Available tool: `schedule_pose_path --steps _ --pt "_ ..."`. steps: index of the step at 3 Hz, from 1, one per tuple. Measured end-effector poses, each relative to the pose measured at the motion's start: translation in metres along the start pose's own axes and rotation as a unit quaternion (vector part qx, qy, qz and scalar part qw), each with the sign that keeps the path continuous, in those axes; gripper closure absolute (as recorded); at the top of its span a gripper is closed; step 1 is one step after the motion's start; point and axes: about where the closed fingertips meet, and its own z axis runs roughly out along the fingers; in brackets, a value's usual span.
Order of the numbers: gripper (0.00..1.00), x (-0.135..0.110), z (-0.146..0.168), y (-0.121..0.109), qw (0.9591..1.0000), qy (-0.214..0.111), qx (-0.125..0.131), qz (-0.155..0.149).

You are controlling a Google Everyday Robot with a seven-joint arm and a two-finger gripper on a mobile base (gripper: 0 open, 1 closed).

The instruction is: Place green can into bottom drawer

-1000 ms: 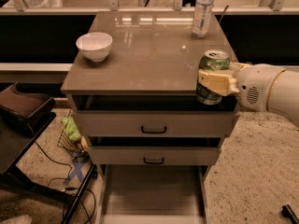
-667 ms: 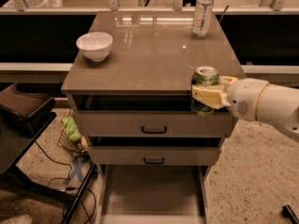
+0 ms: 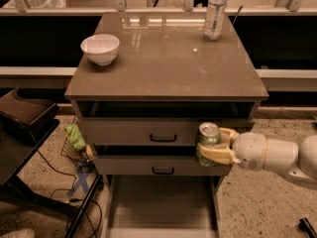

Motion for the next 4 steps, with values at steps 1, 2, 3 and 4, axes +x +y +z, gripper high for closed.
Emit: schedule_pose_path --steps 1,2,3,4 --pt "1.0 0.039 -0.008 0.009 0.9995 -0.008 -0.026 -0.016" --pt "1.0 0.055 -0.016 0.016 0.9989 -0.012 -0.028 -0.034" --pt "1.0 0.058 -0.017 0.018 0.9987 -0.013 -0.028 -0.039" --pt "1.0 0.072 -0.002 0.03 0.9979 -0.032 -0.031 -0.047"
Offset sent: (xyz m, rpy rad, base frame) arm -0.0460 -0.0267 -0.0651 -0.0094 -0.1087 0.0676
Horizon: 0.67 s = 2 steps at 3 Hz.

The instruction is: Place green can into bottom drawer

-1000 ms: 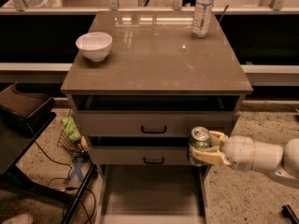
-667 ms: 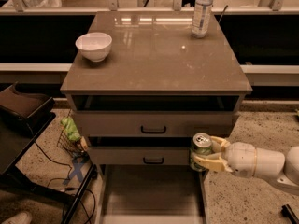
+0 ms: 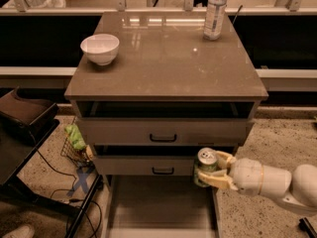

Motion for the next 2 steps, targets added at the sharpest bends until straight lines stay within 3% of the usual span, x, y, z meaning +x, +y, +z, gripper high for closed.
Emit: schedule_pose_path --steps 1,2 --pt "1.0 0.03 0.021 0.024 0.9976 -0.047 -0.032 -0.039" --pt "1.0 0.085 0.039 0.04 0.99 -0.087 -0.078 -0.079"
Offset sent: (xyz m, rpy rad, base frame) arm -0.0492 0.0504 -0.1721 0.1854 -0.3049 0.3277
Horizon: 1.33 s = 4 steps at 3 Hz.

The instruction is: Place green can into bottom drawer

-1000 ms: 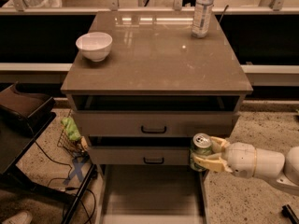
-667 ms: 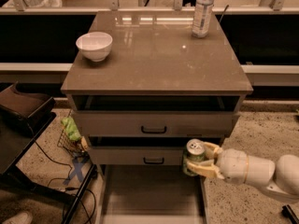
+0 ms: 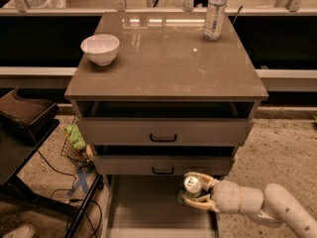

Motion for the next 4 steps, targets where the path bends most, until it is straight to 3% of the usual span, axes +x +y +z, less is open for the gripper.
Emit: schedule_pose_path --steps 1,2,3,4 --pt "1.0 0.065 0.007 0.01 0.9995 -0.008 -0.03 0.002" --pt "1.0 0.129 0.015 0.013 0.9986 0.007 -0.041 0.031" --pt "1.0 0.174 0.024 0.012 0.9975 0.033 -0.033 0.053" --pt "1.0 0.18 0.025 0.011 0.9973 0.036 -0.03 0.056"
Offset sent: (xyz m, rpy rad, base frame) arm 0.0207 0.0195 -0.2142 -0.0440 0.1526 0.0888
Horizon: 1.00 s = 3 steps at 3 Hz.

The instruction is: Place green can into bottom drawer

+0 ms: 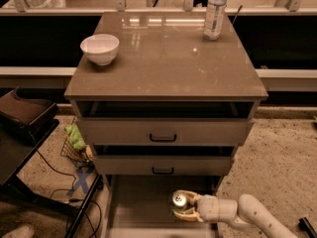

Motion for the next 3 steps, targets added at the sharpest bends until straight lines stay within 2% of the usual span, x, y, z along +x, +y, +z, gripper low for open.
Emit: schedule_pose_path --steps 1,2,3 --pt "1.0 0.014 0.008 0.003 0.9998 -0.004 -0.002 0.02" --pt "1.0 0.044 0.017 0.009 0.9991 -0.008 -0.013 0.04" --pt "1.0 0.106 0.033 0.015 0.9972 -0.01 -0.017 0.072"
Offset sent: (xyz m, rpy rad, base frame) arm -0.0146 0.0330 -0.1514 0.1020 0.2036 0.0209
